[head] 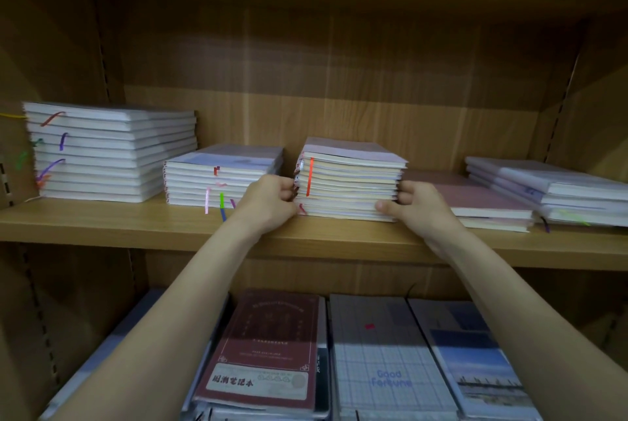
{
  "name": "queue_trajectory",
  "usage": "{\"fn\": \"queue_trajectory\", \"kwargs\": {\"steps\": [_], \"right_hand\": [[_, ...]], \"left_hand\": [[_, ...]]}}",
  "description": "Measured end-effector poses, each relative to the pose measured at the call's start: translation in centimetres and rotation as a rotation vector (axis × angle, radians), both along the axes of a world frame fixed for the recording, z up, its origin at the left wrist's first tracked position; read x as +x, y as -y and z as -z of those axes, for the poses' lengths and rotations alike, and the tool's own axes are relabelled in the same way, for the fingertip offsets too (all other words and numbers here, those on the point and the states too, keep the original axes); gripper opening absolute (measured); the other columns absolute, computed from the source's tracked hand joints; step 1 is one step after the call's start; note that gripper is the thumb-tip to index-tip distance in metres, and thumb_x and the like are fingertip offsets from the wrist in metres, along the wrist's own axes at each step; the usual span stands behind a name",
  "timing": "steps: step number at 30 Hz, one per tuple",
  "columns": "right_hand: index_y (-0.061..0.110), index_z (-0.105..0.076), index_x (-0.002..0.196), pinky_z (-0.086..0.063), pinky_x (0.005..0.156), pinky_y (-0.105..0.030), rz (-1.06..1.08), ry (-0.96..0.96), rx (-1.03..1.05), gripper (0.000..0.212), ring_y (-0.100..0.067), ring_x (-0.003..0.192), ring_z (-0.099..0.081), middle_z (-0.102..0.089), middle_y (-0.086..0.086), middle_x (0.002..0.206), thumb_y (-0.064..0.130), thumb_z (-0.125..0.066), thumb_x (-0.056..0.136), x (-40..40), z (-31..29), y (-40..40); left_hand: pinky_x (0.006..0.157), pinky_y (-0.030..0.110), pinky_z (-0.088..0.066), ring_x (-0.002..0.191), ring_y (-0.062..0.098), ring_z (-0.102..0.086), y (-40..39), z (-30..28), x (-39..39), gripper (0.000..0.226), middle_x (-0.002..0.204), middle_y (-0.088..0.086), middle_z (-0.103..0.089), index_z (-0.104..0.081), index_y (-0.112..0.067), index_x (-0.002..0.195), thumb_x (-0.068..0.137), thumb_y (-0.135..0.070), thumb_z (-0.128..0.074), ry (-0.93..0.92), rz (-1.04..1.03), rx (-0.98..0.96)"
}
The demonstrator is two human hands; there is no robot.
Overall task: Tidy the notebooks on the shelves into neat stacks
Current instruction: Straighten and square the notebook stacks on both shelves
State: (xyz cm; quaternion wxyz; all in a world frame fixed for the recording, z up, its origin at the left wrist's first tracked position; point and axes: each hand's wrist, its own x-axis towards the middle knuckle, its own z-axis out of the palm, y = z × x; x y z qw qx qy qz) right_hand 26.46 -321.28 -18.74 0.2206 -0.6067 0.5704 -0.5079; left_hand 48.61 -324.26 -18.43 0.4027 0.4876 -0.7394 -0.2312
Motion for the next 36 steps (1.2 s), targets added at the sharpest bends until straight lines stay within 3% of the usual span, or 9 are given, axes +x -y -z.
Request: {"fn": "queue_trajectory", "kwargs": {"steps": [2,6,10,14,19,27,31,33,36], "right_hand": [[0.007,-0.059,0.119,-0.046,0.080,-0.020,-0.015,0.054,-0.004,0.036,-0.014,0.098,-0.061,-0.065,-0.003,0.111,0.009,-0.068,0.084,0.1,0.0,0.0],[-0.002,-0.061,0.111,-0.048,0.066,-0.013,-0.016,0.188,-0.034,0.023,-0.006,0.074,-0.060,-0.067,-0.005,0.095,0.000,-0.060,0.088,0.2,0.2,0.4],[0.000,-0.063,0.108,-0.049,0.082,-0.026,0.013,0.191,-0.045,0.020,-0.014,0.082,-0.062,-0.067,-0.006,0.097,0.001,-0.060,0.088,0.2,0.3,0.7],[0.012,-0.063,0.098,-0.050,0.090,-0.032,0.036,0.180,-0.049,0.013,-0.016,0.090,-0.064,-0.069,-0.004,0.095,0.005,-0.064,0.086,0.1,0.4,0.8],[0.022,-0.057,0.104,-0.047,0.094,-0.030,-0.028,0.156,-0.068,0.029,-0.014,0.099,-0.062,-0.065,0.005,0.101,0.009,-0.070,0.082,0.4,0.2,0.7],[0.020,-0.059,0.105,-0.048,0.097,-0.037,0.029,0.110,-0.102,0.025,-0.019,0.103,-0.062,-0.066,-0.003,0.109,0.017,-0.070,0.083,0.5,0.4,1.1],[0.022,-0.061,0.099,-0.049,0.091,-0.031,0.036,0.085,-0.115,0.028,-0.013,0.096,-0.063,-0.068,0.001,0.102,0.014,-0.076,0.076,0.3,0.2,0.6],[0.023,-0.062,0.094,-0.050,0.091,-0.031,0.033,0.039,-0.117,0.031,-0.011,0.093,-0.065,-0.069,0.006,0.096,0.012,-0.080,0.071,0.2,0.3,0.4],[0.016,-0.062,0.103,-0.049,0.090,-0.032,0.091,-0.120,-0.116,0.039,-0.015,0.097,-0.064,-0.069,0.002,0.100,0.017,-0.082,0.069,0.3,0.2,0.2]], "left_hand": [[0.102,0.034,-0.040,0.110,0.017,-0.058,-0.1,0.0,0.1,0.030,0.111,0.005,-0.068,-0.063,-0.011,0.117,0.088,-0.007,-0.059,-0.037,-0.021,-0.003],[0.096,0.035,-0.048,0.089,0.019,-0.065,0.2,-0.2,0.4,0.026,0.091,0.007,-0.069,-0.064,-0.001,0.114,0.089,0.000,-0.057,-0.282,0.017,0.110],[0.094,0.032,-0.049,0.087,0.017,-0.063,0.5,-0.4,0.5,0.027,0.086,0.003,-0.068,-0.064,0.000,0.113,0.086,-0.001,-0.061,-0.331,0.002,0.123],[0.096,0.033,-0.047,0.090,0.016,-0.064,0.6,-0.4,0.4,0.029,0.092,0.004,-0.069,-0.064,-0.003,0.114,0.086,-0.008,-0.064,-0.297,0.017,0.119],[0.092,0.024,-0.044,0.104,0.014,-0.060,0.8,-0.4,-0.2,0.044,0.116,0.008,-0.064,-0.053,-0.003,0.128,0.086,-0.007,-0.063,-0.319,0.023,0.040],[0.089,0.019,-0.040,0.103,0.010,-0.060,0.7,-0.2,-0.4,0.034,0.111,0.007,-0.068,-0.059,-0.009,0.124,0.089,-0.012,-0.060,-0.180,-0.041,-0.123],[0.083,0.012,-0.035,0.111,0.013,-0.059,0.3,-0.2,-0.5,0.032,0.114,0.006,-0.067,-0.060,-0.010,0.123,0.091,-0.013,-0.057,-0.010,-0.072,-0.234],[0.082,0.011,-0.034,0.111,0.012,-0.059,0.3,-0.3,-0.3,0.031,0.113,0.006,-0.067,-0.061,-0.010,0.122,0.091,-0.013,-0.057,-0.010,-0.075,-0.237],[0.089,0.014,-0.036,0.113,0.011,-0.057,0.5,-0.3,0.3,0.036,0.116,0.005,-0.066,-0.059,-0.012,0.125,0.089,-0.008,-0.059,-0.027,0.009,-0.152]]}}
